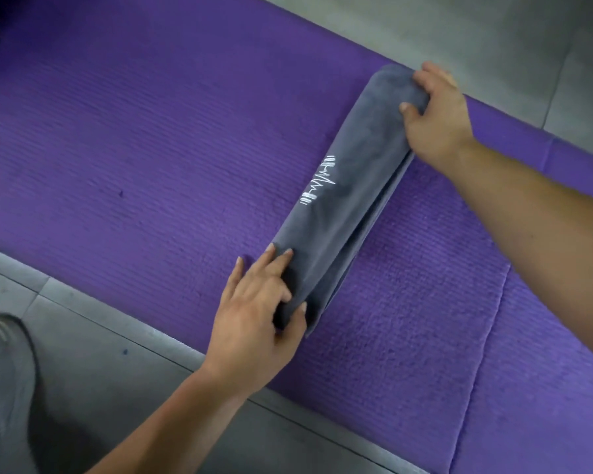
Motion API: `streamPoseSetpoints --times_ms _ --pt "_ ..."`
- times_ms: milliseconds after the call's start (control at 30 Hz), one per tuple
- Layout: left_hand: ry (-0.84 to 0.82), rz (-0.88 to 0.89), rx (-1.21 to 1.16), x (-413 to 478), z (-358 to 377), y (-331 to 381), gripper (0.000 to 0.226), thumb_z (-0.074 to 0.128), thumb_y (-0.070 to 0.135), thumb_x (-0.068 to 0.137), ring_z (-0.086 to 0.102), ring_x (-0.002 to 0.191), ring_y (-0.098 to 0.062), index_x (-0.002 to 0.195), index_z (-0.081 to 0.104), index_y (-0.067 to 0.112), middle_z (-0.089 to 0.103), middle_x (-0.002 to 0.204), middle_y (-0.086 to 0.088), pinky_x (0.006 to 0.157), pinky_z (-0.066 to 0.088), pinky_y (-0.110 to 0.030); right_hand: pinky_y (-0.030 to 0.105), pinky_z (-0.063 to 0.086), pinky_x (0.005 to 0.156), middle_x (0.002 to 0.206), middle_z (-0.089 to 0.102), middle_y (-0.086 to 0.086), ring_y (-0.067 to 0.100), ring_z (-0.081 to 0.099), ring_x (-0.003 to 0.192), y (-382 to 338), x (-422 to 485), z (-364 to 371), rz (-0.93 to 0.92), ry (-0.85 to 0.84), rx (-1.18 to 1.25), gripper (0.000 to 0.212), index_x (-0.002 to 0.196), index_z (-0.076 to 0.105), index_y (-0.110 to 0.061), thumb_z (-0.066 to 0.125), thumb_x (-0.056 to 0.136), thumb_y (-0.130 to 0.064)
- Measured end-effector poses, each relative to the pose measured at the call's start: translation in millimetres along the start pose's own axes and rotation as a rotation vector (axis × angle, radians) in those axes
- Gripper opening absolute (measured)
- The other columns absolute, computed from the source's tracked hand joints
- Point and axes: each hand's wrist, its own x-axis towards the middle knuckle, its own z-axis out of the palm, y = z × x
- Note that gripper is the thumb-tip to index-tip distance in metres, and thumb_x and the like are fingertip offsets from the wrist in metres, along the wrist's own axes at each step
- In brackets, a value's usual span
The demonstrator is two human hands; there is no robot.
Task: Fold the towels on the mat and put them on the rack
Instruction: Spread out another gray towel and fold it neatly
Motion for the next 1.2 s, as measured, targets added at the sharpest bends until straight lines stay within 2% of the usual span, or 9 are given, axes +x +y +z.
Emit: streamPoseSetpoints --times_ms 133,233,333,400,567,800,967,1100,1200 --pt "-0.226 0.070 0.264 -7 13 -6 0.036 0.050 0.054 0.097 0.009 0.157 -0.018 0.110 0.063 0.023 0.033 0.163 0.001 0.122 0.016 -0.062 0.023 0.014 0.123 0.165 0.026 0.002 0.017 0.021 0.152 14 -10 9 0.062 -0.039 -0.058 0.052 0.152 0.041 -0.011 0.050 0.102 -0.023" --pt "-0.260 0.023 0.327 -8 15 -4 0.054 0.029 0.057 0.105 0.002 0.157 -0.019 0.138 0.053 0.023 0.022 0.168 0.002 0.123 0.012 -0.061 0.039 0.014 0.126 0.166 0.024 0.001 0.022 0.011 0.154 18 -17 11 0.065 -0.056 -0.169 0.052 0.154 0.038 -0.015 0.045 0.104 -0.030" --pt "-0.183 -0.015 0.322 -3 10 4 0.051 0.026 0.049 0.106 0.017 0.155 -0.020 0.134 0.058 0.022 0.038 0.160 -0.002 0.124 0.014 -0.056 0.047 0.012 0.124 0.167 0.018 0.002 0.028 0.000 0.156 7 -22 10 0.115 -0.049 -0.272 0.050 0.152 0.039 -0.020 0.044 0.104 -0.035" --pt "-0.123 -0.023 0.341 14 8 11 0.047 0.032 0.045 0.105 0.025 0.153 -0.023 0.135 0.056 0.018 0.042 0.157 -0.007 0.125 0.014 -0.052 0.050 0.011 0.124 0.168 0.016 0.001 0.030 -0.002 0.156 -7 -28 12 0.023 -0.026 -0.328 0.052 0.150 0.041 -0.022 0.044 0.102 -0.040" --pt "-0.292 0.007 0.533 44 27 5 0.068 0.022 0.053 0.105 -0.005 0.157 -0.028 0.161 0.020 0.014 0.003 0.170 -0.013 0.125 0.008 -0.056 0.050 0.001 0.126 0.169 0.008 0.004 0.030 -0.008 0.155 -36 -45 44 -0.292 -0.269 -0.476 0.064 0.159 0.025 -0.024 0.028 0.102 -0.054" --pt "-0.296 -0.054 0.625 33 39 3 0.078 0.019 0.064 0.103 -0.007 0.157 -0.027 0.162 0.011 0.014 -0.001 0.170 -0.010 0.124 0.012 -0.057 0.051 -0.004 0.125 0.170 -0.008 0.001 0.029 -0.012 0.155 -22 -10 49 -0.246 -0.302 -0.706 0.080 0.161 0.008 -0.027 0.008 0.095 -0.072" --pt "-0.324 -0.064 0.620 34 39 2 0.081 0.018 0.067 0.101 -0.007 0.157 -0.027 0.163 0.009 0.015 -0.002 0.170 -0.009 0.124 0.013 -0.056 0.049 -0.004 0.125 0.170 -0.005 0.006 0.029 -0.012 0.155 -41 -8 45 -0.142 -0.291 -0.585 0.074 0.161 0.013 -0.020 0.017 0.101 -0.063" --pt "-0.318 -0.075 0.605 35 40 2 0.081 0.020 0.067 0.101 -0.006 0.157 -0.028 0.163 0.009 0.016 -0.002 0.170 -0.010 0.123 0.014 -0.057 0.048 -0.005 0.126 0.170 0.000 0.005 0.028 -0.010 0.155 -37 -77 47 -0.381 -0.368 -0.512 0.067 0.161 0.017 -0.024 0.023 0.103 -0.057" --pt "-0.313 -0.066 0.604 34 41 1 0.081 0.022 0.067 0.101 -0.005 0.157 -0.028 0.163 0.010 0.016 0.000 0.170 -0.009 0.123 0.015 -0.057 0.048 -0.006 0.125 0.169 -0.010 0.000 0.026 -0.015 0.155 -19 -70 46 -0.245 -0.365 -0.578 0.072 0.162 0.005 -0.026 0.017 0.101 -0.062"
